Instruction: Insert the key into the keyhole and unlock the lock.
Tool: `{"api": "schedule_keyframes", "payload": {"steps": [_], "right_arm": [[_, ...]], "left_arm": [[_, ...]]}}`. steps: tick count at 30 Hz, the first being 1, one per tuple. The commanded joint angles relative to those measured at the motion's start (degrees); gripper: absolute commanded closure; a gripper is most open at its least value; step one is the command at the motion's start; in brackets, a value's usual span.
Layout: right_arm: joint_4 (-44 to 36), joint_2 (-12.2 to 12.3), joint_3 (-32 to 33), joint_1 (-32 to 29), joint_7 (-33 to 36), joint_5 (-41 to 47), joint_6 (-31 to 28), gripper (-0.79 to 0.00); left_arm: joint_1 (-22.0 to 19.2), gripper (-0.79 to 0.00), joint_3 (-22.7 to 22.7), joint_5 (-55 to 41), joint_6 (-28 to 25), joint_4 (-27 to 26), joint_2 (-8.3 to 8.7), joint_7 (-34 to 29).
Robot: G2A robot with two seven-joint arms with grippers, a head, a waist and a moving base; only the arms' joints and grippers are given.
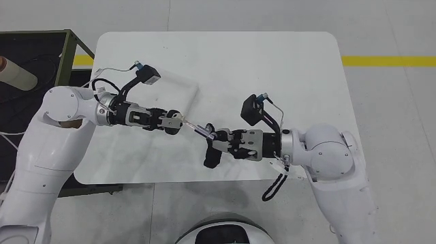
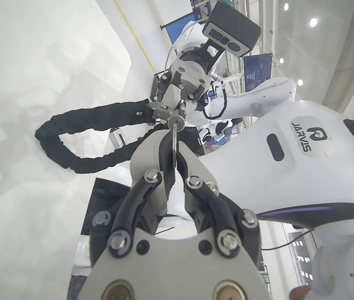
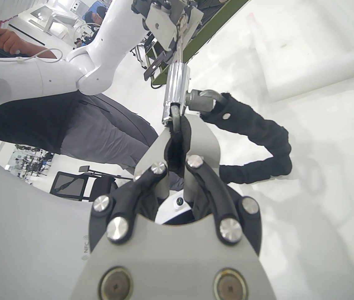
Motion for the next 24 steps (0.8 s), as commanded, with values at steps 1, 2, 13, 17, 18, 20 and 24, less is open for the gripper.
{"api": "schedule_keyframes", "payload": {"steps": [1,2,13,17,18,20,24], "right_arm": [[0.0,0.2,-0.2,0.1,0.1,-0.2,0.1,0.000],[0.0,0.2,-0.3,0.2,0.1,-0.3,0.2,0.000],[1.7,0.9,-0.8,1.5,-0.1,3.9,-1.3,0.000],[2.2,1.1,-1.2,2.0,-0.1,4.8,-1.7,0.000],[2.3,1.2,-1.3,2.2,-0.2,5.0,-1.7,0.000],[2.5,1.3,-1.5,2.5,-0.3,5.4,-1.9,0.000],[2.6,1.4,-1.8,3.1,-0.5,5.8,-1.7,0.000]], "left_arm": [[-0.1,0.000,0.1,0.1,0.0,-0.1,0.03,0.0],[-0.1,0.000,0.2,0.2,0.1,-0.1,0.06,-0.1],[-0.9,0.000,0.7,-2.3,1.4,0.7,0.13,-1.4],[-1.0,0.000,0.7,-3.1,1.8,0.9,0.15,-1.8],[-1.0,0.000,0.7,-3.1,1.8,0.9,0.17,-1.8],[-1.0,0.000,0.6,-3.1,1.8,0.8,0.25,-1.8],[-0.9,0.000,0.8,-3.3,1.8,0.4,0.46,-1.8]]}}
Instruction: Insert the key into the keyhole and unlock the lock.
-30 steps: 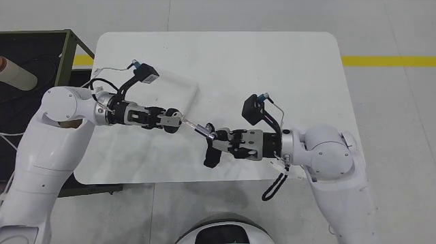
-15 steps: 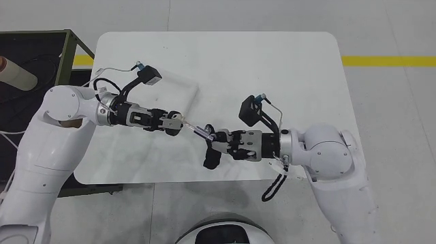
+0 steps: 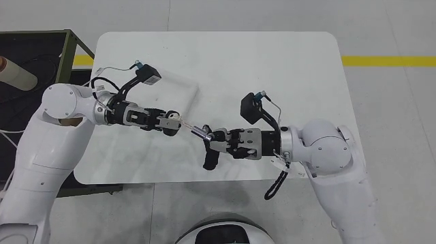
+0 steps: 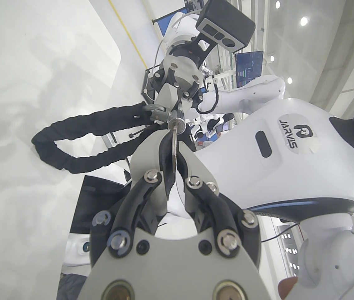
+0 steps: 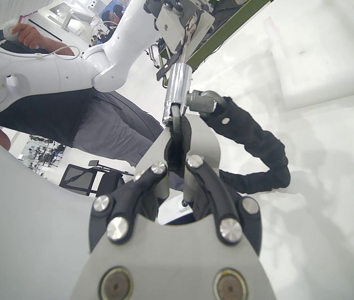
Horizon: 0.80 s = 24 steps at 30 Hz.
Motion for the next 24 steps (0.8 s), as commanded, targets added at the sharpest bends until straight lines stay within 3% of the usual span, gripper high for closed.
{"api": "schedule_keyframes", "payload": {"steps": [1,23,24], "right_arm": [[0.0,0.1,-0.1,0.2,-0.1,0.0,0.3,0.000],[0.4,1.5,4.5,-0.1,1.6,3.9,4.0,0.000],[0.4,1.5,4.4,-0.7,1.3,4.2,4.3,0.000]], "left_arm": [[0.0,0.000,0.2,0.1,0.0,-0.3,0.14,0.0],[1.0,0.000,-0.2,-3.3,1.3,3.3,0.72,0.0],[2.0,0.000,-1.4,-3.0,-0.8,2.3,0.71,3.1]]}}
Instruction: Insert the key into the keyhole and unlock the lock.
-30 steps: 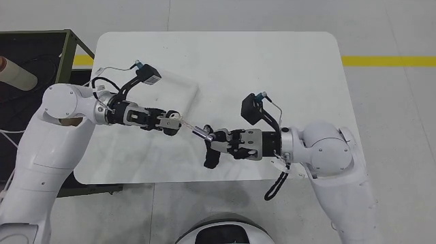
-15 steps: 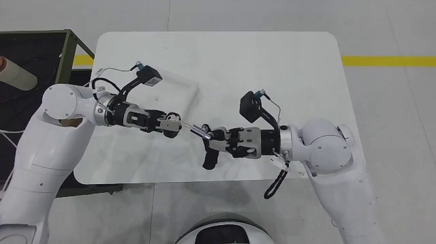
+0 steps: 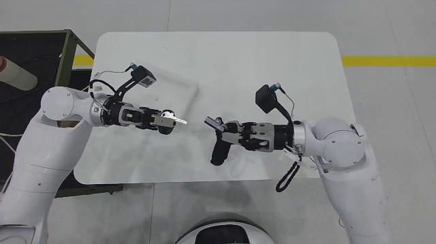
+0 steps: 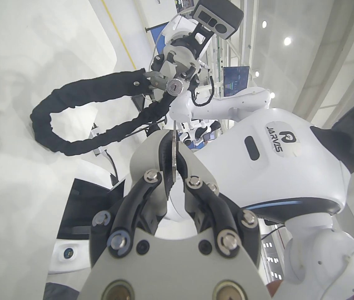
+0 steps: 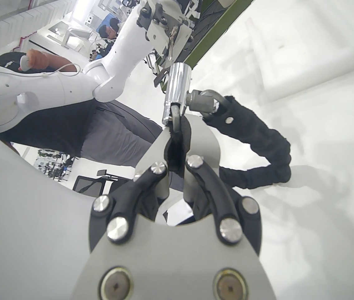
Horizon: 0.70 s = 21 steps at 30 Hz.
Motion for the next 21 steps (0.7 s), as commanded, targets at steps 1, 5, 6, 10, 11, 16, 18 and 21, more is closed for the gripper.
{"api": "schedule_keyframes", "payload": {"steps": [1,5,6,10,11,16,18,21], "right_arm": [[-0.7,0.0,-0.1,-2.1,-1.2,1.5,0.9,0.000],[0.2,0.4,1.5,-3.0,-0.1,10.9,1.6,0.000],[1.0,0.5,1.6,-2.6,1.3,13.8,2.1,0.000],[4.1,0.8,2.3,-0.4,5.6,22.7,5.2,0.000],[4.6,0.8,2.3,0.0,6.0,23.9,5.8,0.000],[5.7,1.0,2.4,1.9,5.9,25.4,7.4,0.000],[5.7,1.0,2.4,1.9,5.9,25.4,7.4,0.000],[5.7,1.0,2.4,1.9,5.9,25.4,7.4,0.000]], "left_arm": [[1.6,0.000,-2.5,2.2,-4.2,-1.8,0.09,5.4],[3.2,0.000,-5.3,0.8,-12.3,-6.2,-0.18,11.0],[3.2,0.000,-5.4,-0.8,-13.4,-7.3,-0.30,12.1],[3.1,0.000,-4.5,2.0,-18.2,-9.5,-0.44,16.9],[3.5,0.000,-3.4,0.5,-18.3,-9.6,-0.52,17.0],[3.5,0.000,-3.1,-6.5,-19.3,-7.3,-0.85,18.0],[3.5,0.000,-3.1,-6.5,-19.3,-7.3,-0.85,18.0],[4.1,0.000,-3.6,-5.0,-19.8,-8.0,-0.81,18.5]]}}
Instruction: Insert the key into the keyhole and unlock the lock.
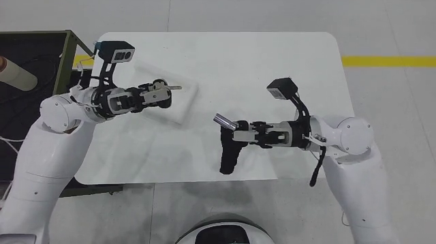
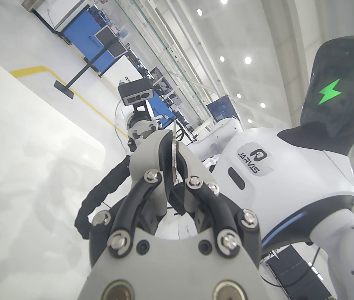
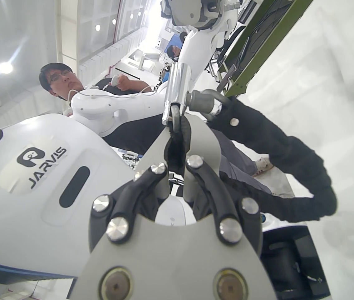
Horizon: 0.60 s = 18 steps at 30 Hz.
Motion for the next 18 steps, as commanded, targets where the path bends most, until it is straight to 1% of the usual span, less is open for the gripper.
{"api": "schedule_keyframes", "payload": {"steps": [1,3,4,5,8,9,10,12,14,15,18], "right_arm": [[-1.1,0.1,0.4,-1.5,-1.6,-1.6,-0.4,0.000],[-3.1,0.4,1.2,-3.2,-4.0,-4.7,-0.9,0.000],[-3.8,0.5,1.4,-3.6,-4.3,-5.2,-1.1,0.000],[-4.4,0.6,1.5,-3.8,-4.4,-5.1,-1.1,0.000],[-5.3,0.8,1.9,-4.0,-4.4,-4.8,-0.9,0.000],[-5.6,0.9,2.0,-4.0,-4.5,-5.2,-0.9,0.000],[-5.8,1.0,2.0,-4.0,-4.7,-5.3,-0.7,0.000],[-6.0,1.1,2.0,-4.0,-5.4,-4.9,-0.6,0.000],[-6.4,1.2,2.4,-4.1,-6.9,-5.6,-1.2,0.000],[-6.8,1.3,2.9,-4.1,-7.7,-7.3,-1.7,0.000],[-6.8,1.3,2.9,-4.1,-7.7,-7.3,-1.7,0.000]], "left_arm": [[1.0,0.000,-2.9,6.4,-3.1,-1.4,0.16,3.1],[1.0,0.000,-3.9,11.5,-5.8,-4.3,0.17,5.8],[0.2,0.000,-4.2,15.6,-7.3,-5.4,0.29,7.2],[-0.3,0.000,-4.1,19.1,-9.7,-5.5,0.40,9.7],[-1.7,0.000,-1.4,26.1,-16.8,-4.6,0.93,16.7],[-2.3,0.000,0.0,29.8,-20.5,-4.3,1.29,20.5],[-3.0,0.000,2.6,33.3,-23.5,-3.9,1.86,23.5],[-4.7,0.000,4.2,32.4,-23.5,-3.2,2.33,23.5],[-4.9,0.000,4.4,31.6,-23.5,-2.9,2.35,23.5],[-4.9,0.000,4.4,31.6,-23.5,-2.9,2.35,23.5],[-4.9,0.000,4.4,31.6,-23.5,-2.9,2.35,23.5]]}}
